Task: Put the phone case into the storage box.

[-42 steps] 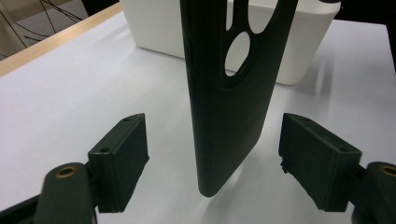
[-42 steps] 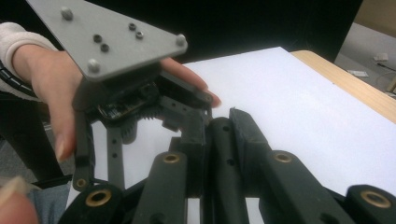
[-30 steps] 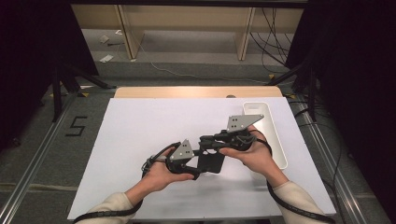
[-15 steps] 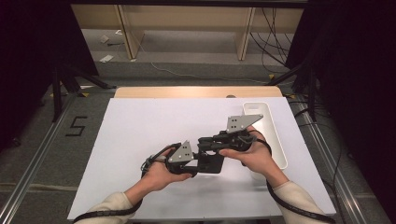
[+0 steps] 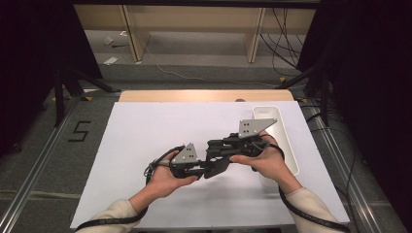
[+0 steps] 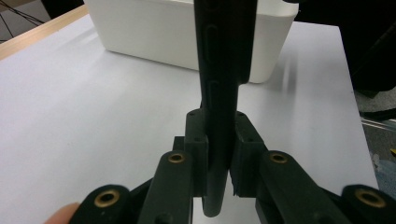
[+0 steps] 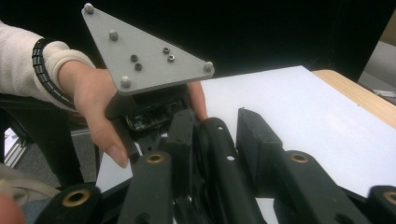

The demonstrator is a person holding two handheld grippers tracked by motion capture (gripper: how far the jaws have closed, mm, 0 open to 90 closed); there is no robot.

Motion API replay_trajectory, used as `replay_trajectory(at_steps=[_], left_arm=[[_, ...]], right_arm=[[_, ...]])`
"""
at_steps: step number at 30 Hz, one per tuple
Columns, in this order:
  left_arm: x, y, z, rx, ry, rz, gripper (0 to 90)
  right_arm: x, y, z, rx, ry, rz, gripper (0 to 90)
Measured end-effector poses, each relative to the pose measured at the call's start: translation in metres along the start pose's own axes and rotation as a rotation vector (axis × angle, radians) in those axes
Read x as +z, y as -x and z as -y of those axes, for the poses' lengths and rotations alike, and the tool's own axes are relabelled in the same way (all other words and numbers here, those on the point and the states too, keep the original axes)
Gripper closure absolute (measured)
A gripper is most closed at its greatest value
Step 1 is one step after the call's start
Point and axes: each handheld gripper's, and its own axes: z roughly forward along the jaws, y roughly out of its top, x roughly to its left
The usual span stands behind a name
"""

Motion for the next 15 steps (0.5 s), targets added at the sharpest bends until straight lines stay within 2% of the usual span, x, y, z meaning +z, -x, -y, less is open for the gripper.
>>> replay_trajectory(at_steps=[4, 9, 12, 15], left_arm=[[-0.0009, 0.0007, -0.0013, -0.014, 0.002, 0.002, 79.6], [-0.0021, 0.0009, -0.0024, -0.035, 0.003, -0.008, 79.8], [-0.0032, -0.0001, -0.0024, -0.051, 0.003, -0.017, 79.9], [-0.0048, -0.0016, -0.0028, -0.065, 0.006, -0.033, 80.0]], right_arm=[[-0.0013, 0.0003, -0.0001, -0.002, 0.005, 0.005, 61.4], [-0.0022, 0.0023, 0.0013, 0.004, 0.025, 0.038, 48.0], [-0.0026, 0.0036, 0.0024, 0.019, 0.05, 0.074, 37.9], [-0.0043, 0.0048, 0.0027, 0.033, 0.07, 0.087, 32.9]])
